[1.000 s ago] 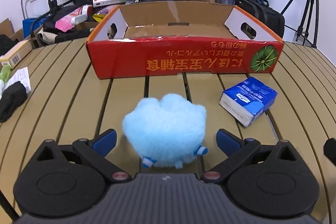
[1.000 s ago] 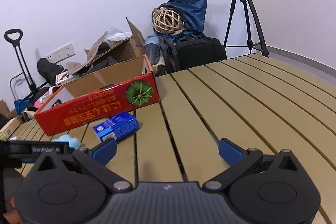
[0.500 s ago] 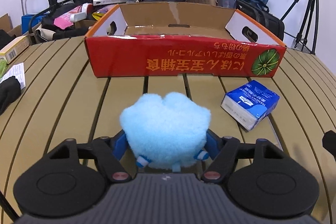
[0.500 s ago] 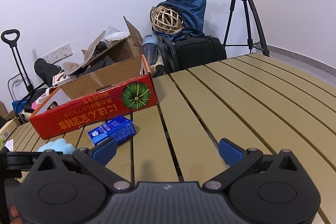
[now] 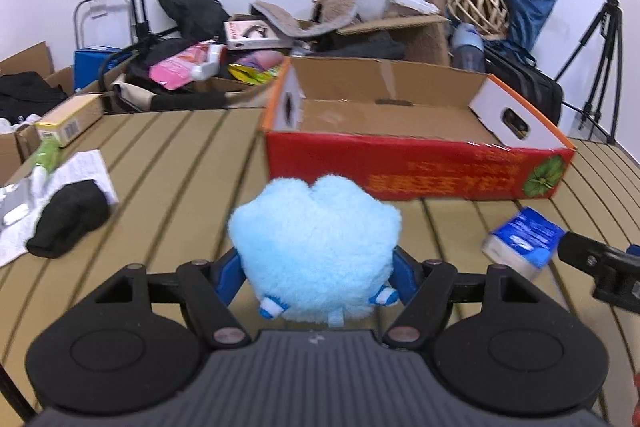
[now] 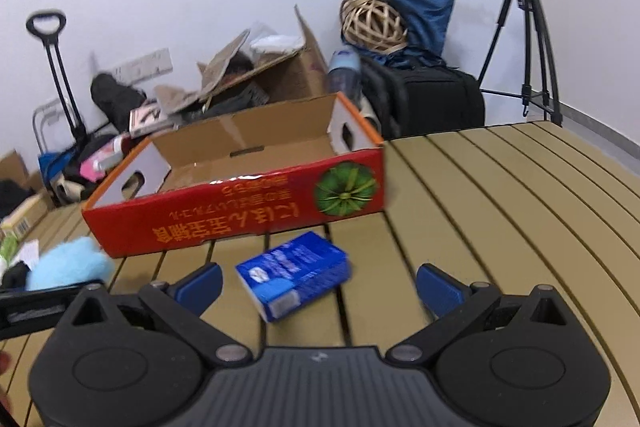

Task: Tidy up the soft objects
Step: 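Grasp the blue tissue pack with the right tool while the left tool holds the plush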

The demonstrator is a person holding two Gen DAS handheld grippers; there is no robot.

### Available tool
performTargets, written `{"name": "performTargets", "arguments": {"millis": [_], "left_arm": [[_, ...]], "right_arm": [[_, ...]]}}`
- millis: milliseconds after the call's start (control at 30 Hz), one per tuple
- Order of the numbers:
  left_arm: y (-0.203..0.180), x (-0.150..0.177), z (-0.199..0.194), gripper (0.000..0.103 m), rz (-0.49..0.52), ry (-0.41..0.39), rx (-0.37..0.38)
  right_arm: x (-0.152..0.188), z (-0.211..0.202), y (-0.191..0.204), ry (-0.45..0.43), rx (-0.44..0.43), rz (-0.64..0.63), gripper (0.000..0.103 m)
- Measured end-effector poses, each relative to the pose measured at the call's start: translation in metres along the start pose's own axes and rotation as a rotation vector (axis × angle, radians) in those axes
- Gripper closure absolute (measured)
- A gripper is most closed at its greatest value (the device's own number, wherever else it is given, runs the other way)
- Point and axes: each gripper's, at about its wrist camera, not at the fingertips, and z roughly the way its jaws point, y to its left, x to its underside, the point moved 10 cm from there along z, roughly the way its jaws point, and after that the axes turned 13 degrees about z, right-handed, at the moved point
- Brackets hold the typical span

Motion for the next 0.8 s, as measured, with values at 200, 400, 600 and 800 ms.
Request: {"name": "performTargets", "arguments": {"millis": [200,400,600,800], "left_arm": [[0.039,0.005,-0.004,0.03,-0.026,-0.01,-0.022],[0.063,0.012,-0.005,0.03,-0.057,-0.015,-0.026],[0.075,0.02,-0.01,0.03,-0.063,-0.021,-0.033],[0.081,0.025,-0.019,0.03,-0.072,-0.023,-0.031]], "right_arm": [[0.002,0.04,0.025,0.075,0.054,-0.02,0.0],[0.009,0.068,0.032,0.119,0.1,0.003,0.0],[0.012,0.073,0.038,0.117,0.13,-0.027,0.024],[0.013,0.065,0.038,0.117,0.137,-0.03,0.028]]}}
